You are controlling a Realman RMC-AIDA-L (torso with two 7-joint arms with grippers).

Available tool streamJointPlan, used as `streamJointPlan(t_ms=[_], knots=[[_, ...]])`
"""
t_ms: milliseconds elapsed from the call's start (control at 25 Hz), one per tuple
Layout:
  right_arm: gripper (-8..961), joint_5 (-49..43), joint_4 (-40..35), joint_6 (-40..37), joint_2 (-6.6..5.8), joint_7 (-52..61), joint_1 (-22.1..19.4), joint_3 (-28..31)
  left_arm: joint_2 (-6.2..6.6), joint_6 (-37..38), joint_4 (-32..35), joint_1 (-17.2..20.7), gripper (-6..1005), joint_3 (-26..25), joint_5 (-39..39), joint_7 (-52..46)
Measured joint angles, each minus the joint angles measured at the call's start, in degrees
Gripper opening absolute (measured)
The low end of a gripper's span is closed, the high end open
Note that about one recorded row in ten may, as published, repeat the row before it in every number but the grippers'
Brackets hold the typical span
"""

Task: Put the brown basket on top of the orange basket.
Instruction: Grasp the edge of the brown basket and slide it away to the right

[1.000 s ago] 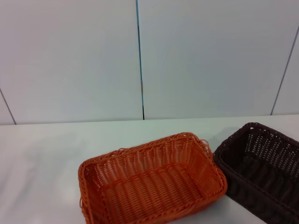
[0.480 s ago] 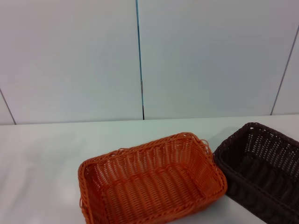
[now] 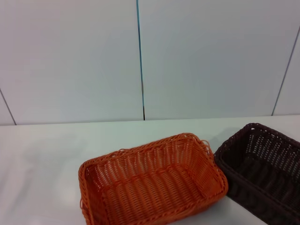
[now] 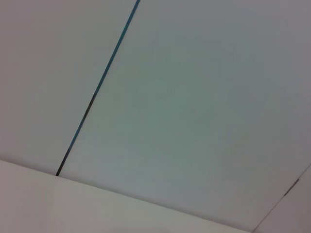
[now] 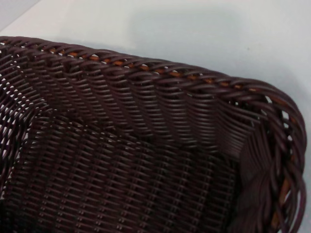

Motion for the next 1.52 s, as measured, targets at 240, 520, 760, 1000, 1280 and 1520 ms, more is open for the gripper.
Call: streamJointPlan(t_ms=[240,520,760,1000,1280,1520], knots=[[405,-0.9,0.1,-0.6,-0.3,0.0,1.1,0.8,-0.02,0.0,0.0,0.6,859,-0.2,0.0,0.0],[273,-1.3,-1.7,-1.1,-1.69,0.0,2.9,1.0,-0.07,0.0,0.0,0.8,858,-0.7,0.0,-0.1],[168,-1.4,-6.2,-1.1,-3.12,-0.2,4.5,1.0,-0.24,0.7,0.0,1.1,858,-1.2,0.0,-0.1],[159,-1.4,-7.6,-1.1,-3.91,-0.5,4.8,1.0,-0.27,1.1,0.0,1.3,858,-1.7,-0.1,0.0],[151,-1.5,-5.6,-4.8,-5.49,-1.7,4.7,3.9,-0.27,2.0,0.8,1.3,858,-1.7,-0.1,-0.5],[146,-1.5,-3.0,-6.7,-5.63,-2.2,4.7,5.5,-0.35,2.2,0.8,1.3,858,-1.7,-0.1,-0.6]])
